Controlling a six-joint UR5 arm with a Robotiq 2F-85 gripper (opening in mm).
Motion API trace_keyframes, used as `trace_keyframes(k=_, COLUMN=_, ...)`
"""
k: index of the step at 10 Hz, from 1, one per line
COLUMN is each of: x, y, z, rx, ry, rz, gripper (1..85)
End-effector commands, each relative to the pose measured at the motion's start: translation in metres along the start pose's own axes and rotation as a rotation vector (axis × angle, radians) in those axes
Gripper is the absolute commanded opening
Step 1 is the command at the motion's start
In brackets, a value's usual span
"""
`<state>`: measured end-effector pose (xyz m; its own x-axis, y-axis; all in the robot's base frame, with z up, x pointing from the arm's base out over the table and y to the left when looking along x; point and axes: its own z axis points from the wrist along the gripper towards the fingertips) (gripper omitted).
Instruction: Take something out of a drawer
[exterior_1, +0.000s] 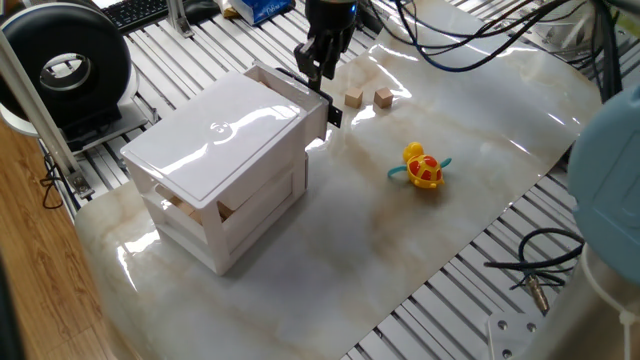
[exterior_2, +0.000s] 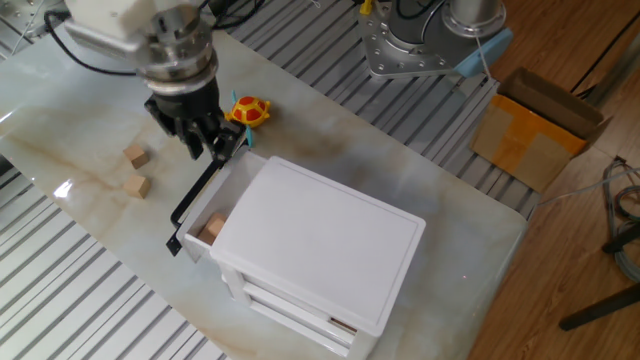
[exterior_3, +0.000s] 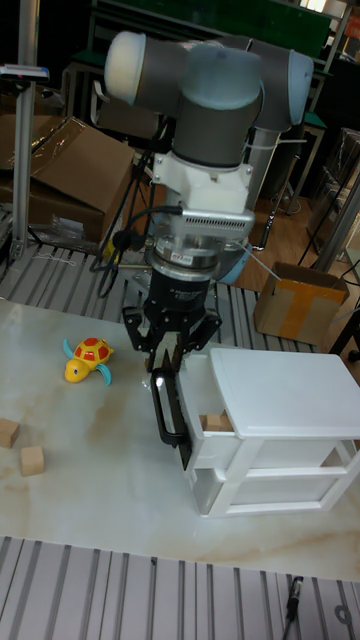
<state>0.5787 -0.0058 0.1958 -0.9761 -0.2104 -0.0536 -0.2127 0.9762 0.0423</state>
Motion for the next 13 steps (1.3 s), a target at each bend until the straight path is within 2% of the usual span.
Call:
trace_keyframes(k=1, x=-0.005, y=0.017, z=-0.02, rx=0.014, ry=0.001, rz=0.006, gripper=38.3)
trace_keyframes(k=3, x=-0.023, y=0.028, z=-0.01, rx=-0.001, ry=-0.013, rz=0.016, gripper=38.7)
trace_keyframes(k=6, x=-0.039, y=0.03, z=0.008, rx=-0.012, ry=-0.02, rz=0.018, gripper=40.0)
trace_keyframes(k=9, x=-0.044, y=0.033, z=0.016, rx=-0.005, ry=-0.022, rz=0.024, gripper=41.0)
trace_keyframes(k=10, x=-0.043, y=0.031, z=0.017, rx=0.001, ry=-0.017, rz=0.0, gripper=45.0)
trace_keyframes(k=11, x=-0.043, y=0.026, z=0.017, rx=0.018, ry=-0.015, rz=-0.018, gripper=45.3)
trace_keyframes(k=13, x=-0.042, y=0.021, z=0.017, rx=0.022, ry=-0.015, rz=-0.03, gripper=45.3)
